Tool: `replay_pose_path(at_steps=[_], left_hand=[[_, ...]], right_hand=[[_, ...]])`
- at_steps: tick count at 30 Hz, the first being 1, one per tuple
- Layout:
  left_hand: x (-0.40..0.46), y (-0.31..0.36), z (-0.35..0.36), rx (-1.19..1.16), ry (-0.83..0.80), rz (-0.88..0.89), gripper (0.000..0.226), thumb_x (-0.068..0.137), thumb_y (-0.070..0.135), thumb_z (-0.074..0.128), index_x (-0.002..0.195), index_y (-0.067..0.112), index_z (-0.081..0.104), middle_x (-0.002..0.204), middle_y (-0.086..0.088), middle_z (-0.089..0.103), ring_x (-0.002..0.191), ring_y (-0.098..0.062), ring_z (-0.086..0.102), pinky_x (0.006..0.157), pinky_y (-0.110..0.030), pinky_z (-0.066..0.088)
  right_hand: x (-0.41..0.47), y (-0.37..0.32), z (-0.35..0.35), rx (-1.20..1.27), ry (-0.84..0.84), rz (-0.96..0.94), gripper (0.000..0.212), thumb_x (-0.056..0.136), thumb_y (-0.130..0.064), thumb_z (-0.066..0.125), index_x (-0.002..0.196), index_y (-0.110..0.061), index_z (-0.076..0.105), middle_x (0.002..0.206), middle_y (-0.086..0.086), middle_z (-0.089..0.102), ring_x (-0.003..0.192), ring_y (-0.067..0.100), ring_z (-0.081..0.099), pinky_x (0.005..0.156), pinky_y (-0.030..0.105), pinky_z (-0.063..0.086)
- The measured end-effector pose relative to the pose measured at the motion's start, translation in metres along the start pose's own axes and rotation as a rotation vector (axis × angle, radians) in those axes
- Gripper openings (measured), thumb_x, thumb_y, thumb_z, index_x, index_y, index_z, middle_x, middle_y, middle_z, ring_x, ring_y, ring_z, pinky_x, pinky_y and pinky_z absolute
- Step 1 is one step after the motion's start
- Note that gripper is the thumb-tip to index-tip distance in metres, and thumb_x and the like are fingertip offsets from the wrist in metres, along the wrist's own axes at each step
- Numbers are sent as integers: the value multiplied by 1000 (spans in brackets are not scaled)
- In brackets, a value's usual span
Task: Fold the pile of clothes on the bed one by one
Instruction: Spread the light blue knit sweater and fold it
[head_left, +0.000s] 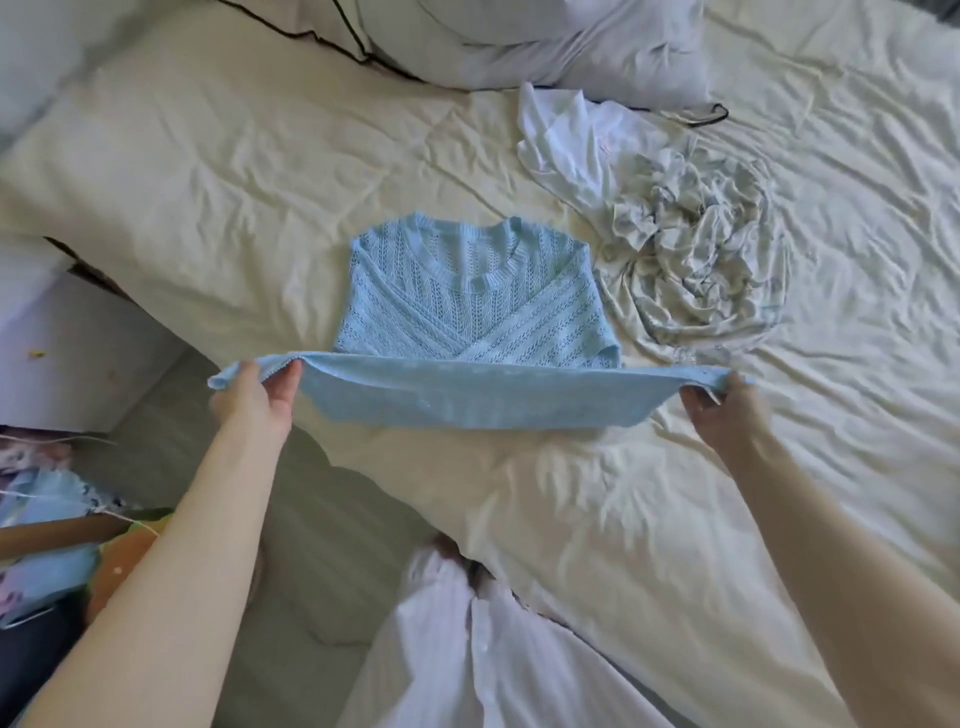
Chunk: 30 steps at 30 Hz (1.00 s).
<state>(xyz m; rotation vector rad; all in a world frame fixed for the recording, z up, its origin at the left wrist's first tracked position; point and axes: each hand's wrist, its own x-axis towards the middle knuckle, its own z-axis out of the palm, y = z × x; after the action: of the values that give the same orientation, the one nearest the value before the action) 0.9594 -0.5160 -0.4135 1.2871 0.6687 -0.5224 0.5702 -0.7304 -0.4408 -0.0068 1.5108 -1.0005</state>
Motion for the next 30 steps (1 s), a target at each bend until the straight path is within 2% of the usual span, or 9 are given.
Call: replay_pose_path(at_steps=[2, 4, 6, 9, 15, 18, 23, 27, 30], left_hand=[[23, 4, 31, -25, -11, -13, 14, 94, -1, 50, 83, 6, 46, 87, -12, 53, 84, -26, 59, 64, -32, 57], [44, 8, 62, -27, -49, -42, 3, 96, 1, 47, 95, 2, 50, 86, -10, 53, 94, -26, 59, 76, -30, 55], [67, 8, 93, -6, -43, -66, 11, 98, 4, 46, 107, 0, 49, 87, -10, 54, 102, -26, 57, 87, -27, 51], [83, 10, 136, -20, -34, -57, 12, 94, -1, 51, 85, 3, 44, 85, -13, 54, 89, -27, 60, 84, -33, 53], [133, 5, 209, -51, -50, -35, 13, 92, -4, 53, 85, 2, 44, 84, -13, 53, 83, -26, 60, 77, -32, 56], [166, -2, 237, -104, -122, -92, 10, 95, -3, 47, 104, -6, 51, 92, -17, 57, 111, -32, 58, 69, -29, 57], [198, -31, 253, 120, -251, -104, 19, 101, 13, 35, 108, 3, 50, 128, -16, 49, 122, -29, 50, 101, -34, 44], [201, -74, 219, 1061, -297, 613, 23, 93, 0, 44, 107, -1, 61, 107, -22, 62, 98, -31, 58, 81, -31, 44], [192, -101, 212, 1490, -821, 1062, 25, 84, -11, 51, 97, 1, 69, 101, -19, 66, 96, -37, 58, 87, -39, 41]], right_hand=[[13, -5, 30, 0, 6, -73, 18, 99, -28, 48, 101, -11, 49, 100, -2, 63, 107, 11, 62, 72, 26, 54], [21, -9, 58, -16, -84, 49, 45, 84, -58, 47, 86, -13, 50, 70, -17, 63, 72, -12, 61, 60, 3, 46], [35, -7, 81, -234, -53, 0, 40, 91, -51, 45, 81, -12, 48, 69, -7, 62, 65, -11, 57, 60, -4, 41], [74, -14, 128, -84, 17, -126, 21, 98, -17, 48, 80, -7, 46, 81, 7, 54, 87, 12, 57, 79, 18, 53], [122, -21, 222, 51, 66, 13, 18, 99, -8, 42, 111, 0, 52, 96, 11, 58, 95, 22, 59, 51, 29, 57], [139, -21, 252, 209, 48, 14, 31, 98, -3, 40, 128, 4, 44, 112, 17, 53, 102, 31, 58, 69, 39, 58], [159, 5, 267, 82, -95, 40, 41, 102, -14, 35, 141, 1, 31, 140, 16, 44, 128, 28, 47, 104, 39, 43], [167, 57, 257, -700, -93, -50, 27, 100, -10, 40, 124, 2, 47, 99, 13, 63, 82, 24, 63, 74, 34, 55], [164, 89, 265, -925, -250, 207, 17, 99, -15, 47, 100, -1, 55, 77, 12, 65, 67, 23, 64, 57, 31, 57]])
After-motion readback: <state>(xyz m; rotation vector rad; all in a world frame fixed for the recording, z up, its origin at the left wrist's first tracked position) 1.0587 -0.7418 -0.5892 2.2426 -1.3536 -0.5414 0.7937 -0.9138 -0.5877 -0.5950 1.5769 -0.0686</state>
